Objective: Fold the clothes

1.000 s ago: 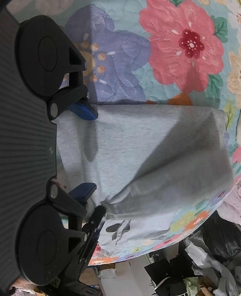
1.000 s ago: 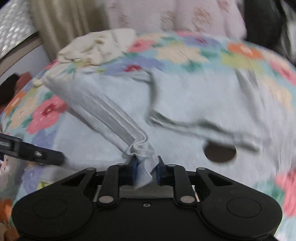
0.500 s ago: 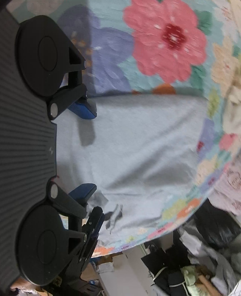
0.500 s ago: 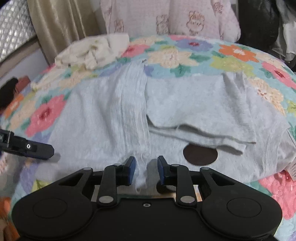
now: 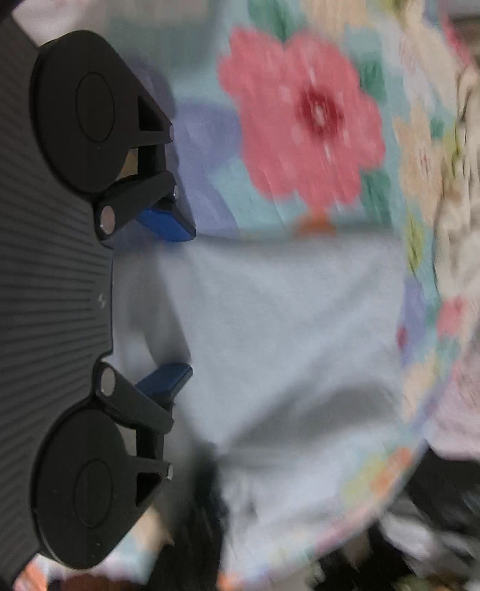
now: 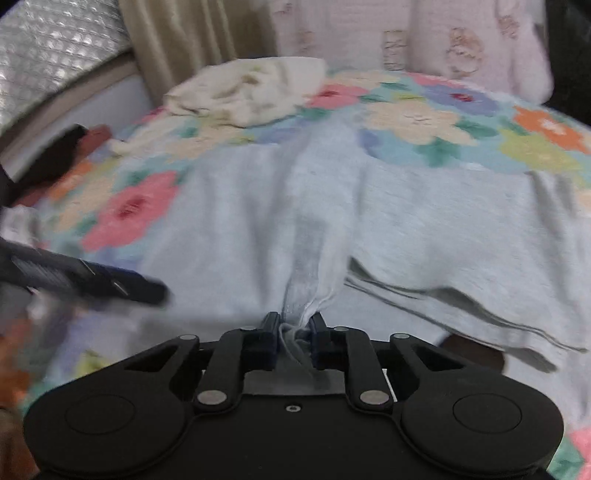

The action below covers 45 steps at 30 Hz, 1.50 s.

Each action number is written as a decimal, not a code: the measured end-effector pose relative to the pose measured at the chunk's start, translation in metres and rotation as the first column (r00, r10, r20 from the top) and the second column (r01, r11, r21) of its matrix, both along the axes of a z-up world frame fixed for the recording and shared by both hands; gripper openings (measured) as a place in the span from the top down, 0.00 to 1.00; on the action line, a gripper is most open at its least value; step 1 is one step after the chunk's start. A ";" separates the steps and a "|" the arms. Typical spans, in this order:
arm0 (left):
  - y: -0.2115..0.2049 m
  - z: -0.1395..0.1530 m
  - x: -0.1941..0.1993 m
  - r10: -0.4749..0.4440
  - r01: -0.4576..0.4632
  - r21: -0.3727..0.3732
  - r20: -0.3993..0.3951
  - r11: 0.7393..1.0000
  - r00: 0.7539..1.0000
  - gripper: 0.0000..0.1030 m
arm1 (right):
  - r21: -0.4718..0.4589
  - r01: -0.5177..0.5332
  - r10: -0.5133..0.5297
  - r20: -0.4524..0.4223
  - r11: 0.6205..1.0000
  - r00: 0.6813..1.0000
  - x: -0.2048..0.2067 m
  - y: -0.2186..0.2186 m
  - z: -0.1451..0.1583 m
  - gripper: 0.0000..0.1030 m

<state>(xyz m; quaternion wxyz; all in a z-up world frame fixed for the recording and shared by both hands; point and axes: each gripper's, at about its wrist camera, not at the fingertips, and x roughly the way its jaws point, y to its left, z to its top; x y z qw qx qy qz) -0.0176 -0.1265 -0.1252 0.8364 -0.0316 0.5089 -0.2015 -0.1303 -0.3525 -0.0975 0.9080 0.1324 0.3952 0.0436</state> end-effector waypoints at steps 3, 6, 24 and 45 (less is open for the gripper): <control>0.001 -0.002 -0.002 0.004 -0.004 0.043 0.000 0.999 1.000 0.28 | 0.052 -0.001 0.000 0.029 0.999 1.000 -0.010 -0.005 0.009 0.85; 0.001 -0.002 0.000 0.001 -0.001 0.044 -0.007 0.999 1.000 0.28 | -0.182 0.043 -0.056 -0.068 0.982 0.996 -0.008 -0.002 -0.005 0.87; 0.014 0.024 0.000 0.037 -0.026 -0.151 0.071 0.988 0.997 0.29 | -0.036 0.004 -0.005 -0.013 0.999 1.000 0.045 -0.009 -0.014 0.74; -0.073 0.000 -0.001 -0.186 0.162 -0.302 -0.050 0.939 0.981 0.28 | 0.405 0.573 -0.613 -0.037 0.713 0.789 -0.117 -0.160 -0.039 0.25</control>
